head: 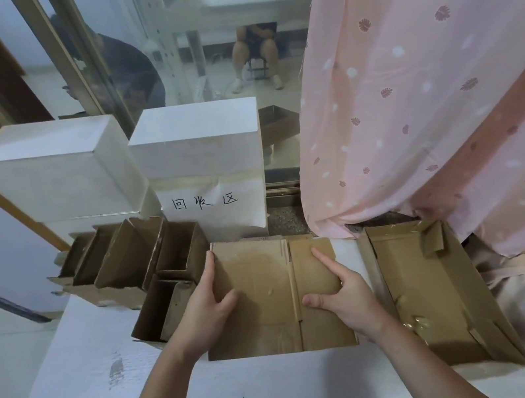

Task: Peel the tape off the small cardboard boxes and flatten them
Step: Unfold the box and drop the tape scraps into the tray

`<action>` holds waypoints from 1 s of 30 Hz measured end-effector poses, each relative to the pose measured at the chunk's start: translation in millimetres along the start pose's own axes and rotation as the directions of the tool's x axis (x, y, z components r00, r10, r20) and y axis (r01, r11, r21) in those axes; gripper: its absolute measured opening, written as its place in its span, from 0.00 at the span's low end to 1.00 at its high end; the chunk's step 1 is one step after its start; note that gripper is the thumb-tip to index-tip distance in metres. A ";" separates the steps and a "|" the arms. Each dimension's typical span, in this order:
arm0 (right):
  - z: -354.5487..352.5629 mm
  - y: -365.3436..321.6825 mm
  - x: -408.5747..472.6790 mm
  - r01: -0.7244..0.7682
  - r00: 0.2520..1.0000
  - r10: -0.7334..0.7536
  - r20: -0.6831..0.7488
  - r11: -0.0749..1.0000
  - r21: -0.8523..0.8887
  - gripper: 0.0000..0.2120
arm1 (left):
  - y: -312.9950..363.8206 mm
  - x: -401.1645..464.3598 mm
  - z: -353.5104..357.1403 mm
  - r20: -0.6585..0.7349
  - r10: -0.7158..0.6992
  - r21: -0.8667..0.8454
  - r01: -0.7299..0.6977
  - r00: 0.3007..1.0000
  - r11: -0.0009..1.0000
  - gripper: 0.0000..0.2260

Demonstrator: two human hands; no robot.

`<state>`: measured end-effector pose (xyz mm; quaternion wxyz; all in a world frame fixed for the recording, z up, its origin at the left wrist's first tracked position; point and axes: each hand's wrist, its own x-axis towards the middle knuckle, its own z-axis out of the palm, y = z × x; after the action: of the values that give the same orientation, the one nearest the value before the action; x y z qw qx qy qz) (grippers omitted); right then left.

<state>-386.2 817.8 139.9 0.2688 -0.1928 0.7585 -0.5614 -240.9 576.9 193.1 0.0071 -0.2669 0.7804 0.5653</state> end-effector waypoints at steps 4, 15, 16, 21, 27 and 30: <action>14.2 -8.8 4.2 0.029 0.999 -0.031 -0.022 0.996 -0.082 0.49 | -15.3 6.4 -5.5 0.007 -0.074 0.151 0.073 0.997 0.986 0.56; 42.2 4.8 -12.0 -0.141 0.990 0.136 -0.040 0.980 -0.143 0.50 | -55.1 17.1 -9.3 0.066 -0.149 0.211 0.132 0.987 0.968 0.57; 43.8 8.0 -15.9 -0.162 0.986 0.157 -0.048 0.978 -0.132 0.49 | -57.1 17.8 -8.0 0.082 -0.136 0.216 0.116 0.987 0.969 0.58; 43.8 39.3 -32.1 -0.245 0.969 0.240 -0.051 0.935 -0.257 0.46 | -79.6 15.5 12.5 0.217 -0.099 0.191 0.057 0.971 0.980 0.59; 34.5 74.8 -40.7 -0.331 0.940 0.339 -0.049 0.860 -0.388 0.46 | -108.9 14.2 50.3 0.221 -0.208 0.307 0.134 0.953 0.942 0.64; 28.7 87.6 -37.9 -0.322 0.941 0.338 -0.026 0.867 -0.380 0.45 | -111.1 20.3 63.6 0.202 -0.236 0.348 0.155 0.951 0.925 0.61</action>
<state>-337.9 844.7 57.0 0.3343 -0.1202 0.8684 -0.3460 -229.7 600.7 66.2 0.2025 -0.2685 0.8260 0.4523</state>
